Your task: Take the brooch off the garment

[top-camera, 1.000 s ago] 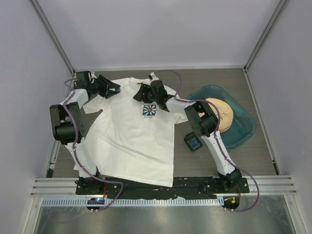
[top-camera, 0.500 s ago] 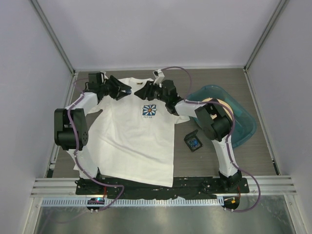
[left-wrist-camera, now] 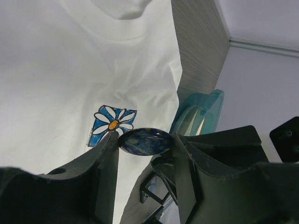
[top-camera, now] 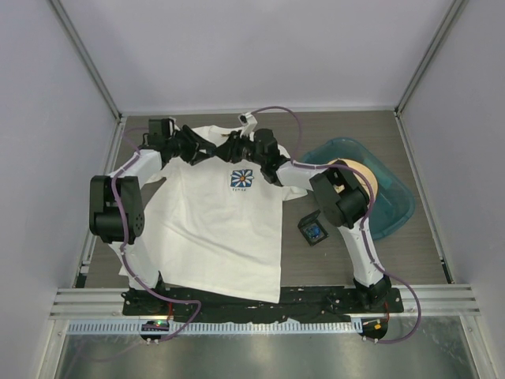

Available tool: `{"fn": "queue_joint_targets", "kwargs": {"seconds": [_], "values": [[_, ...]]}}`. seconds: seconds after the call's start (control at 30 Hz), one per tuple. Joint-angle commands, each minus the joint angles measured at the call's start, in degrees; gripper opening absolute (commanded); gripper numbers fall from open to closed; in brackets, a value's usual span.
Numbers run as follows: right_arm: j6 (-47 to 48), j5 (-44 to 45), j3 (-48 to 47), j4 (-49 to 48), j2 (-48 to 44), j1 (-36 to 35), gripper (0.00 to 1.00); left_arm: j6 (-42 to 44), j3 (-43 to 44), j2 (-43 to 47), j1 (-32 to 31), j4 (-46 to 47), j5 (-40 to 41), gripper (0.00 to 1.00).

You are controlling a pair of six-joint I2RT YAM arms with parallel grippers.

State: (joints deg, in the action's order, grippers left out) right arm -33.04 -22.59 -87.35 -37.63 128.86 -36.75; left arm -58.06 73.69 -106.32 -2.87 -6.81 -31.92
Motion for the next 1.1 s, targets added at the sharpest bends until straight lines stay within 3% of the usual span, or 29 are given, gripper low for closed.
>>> {"fn": "queue_joint_targets", "kwargs": {"seconds": [0.0,0.1,0.27,0.33,0.37,0.47,0.63,0.67,0.73,0.87,1.07], "values": [[1.9,1.1,-3.5,-0.3,0.5,-0.6,0.28,0.9,0.9,0.7,-0.5,-0.3,-0.1,0.00],[3.1,2.4,-3.8,0.8,0.6,-0.7,0.24,1.1,1.0,0.9,-0.7,-0.7,0.0,0.00],[5.5,4.9,-4.7,3.5,0.7,-1.1,0.03,1.3,1.4,1.2,-0.8,-1.0,-0.5,0.00],[9.6,7.3,-3.6,3.2,0.1,-1.5,0.01,3.0,2.9,1.4,-0.4,-2.8,-1.7,0.03],[11.5,8.6,-2.1,3.0,-1.1,-1.7,0.01,3.5,3.6,1.7,0.1,-3.7,-2.2,0.25],[20.7,10.2,1.5,2.1,-4.4,-1.9,0.01,3.7,4.3,5.1,2.6,-4.3,-3.1,0.59],[36.9,14.7,7.5,0.4,-10.0,-2.5,0.01,4.2,6.1,8.7,4.5,-7.0,-4.2,0.63],[38.7,15.6,8.8,-0.2,-10.6,-2.6,0.01,3.5,6.2,8.9,4.5,-7.2,-4.3,0.76],[44.8,16.0,11.2,-2.7,-12.1,-3.0,0.01,3.0,6.1,9.2,4.2,-7.4,-4.5,0.78],[54.6,18.9,18.2,-12.0,-13.9,-6.0,0.01,1.3,6.0,7.9,1.2,-8.0,-5.1,0.75],[64.8,26.7,20.7,-17.5,-13.4,-10.0,0.01,-1.1,5.9,5.4,-2.1,-8.0,-6.0,0.68]]}}
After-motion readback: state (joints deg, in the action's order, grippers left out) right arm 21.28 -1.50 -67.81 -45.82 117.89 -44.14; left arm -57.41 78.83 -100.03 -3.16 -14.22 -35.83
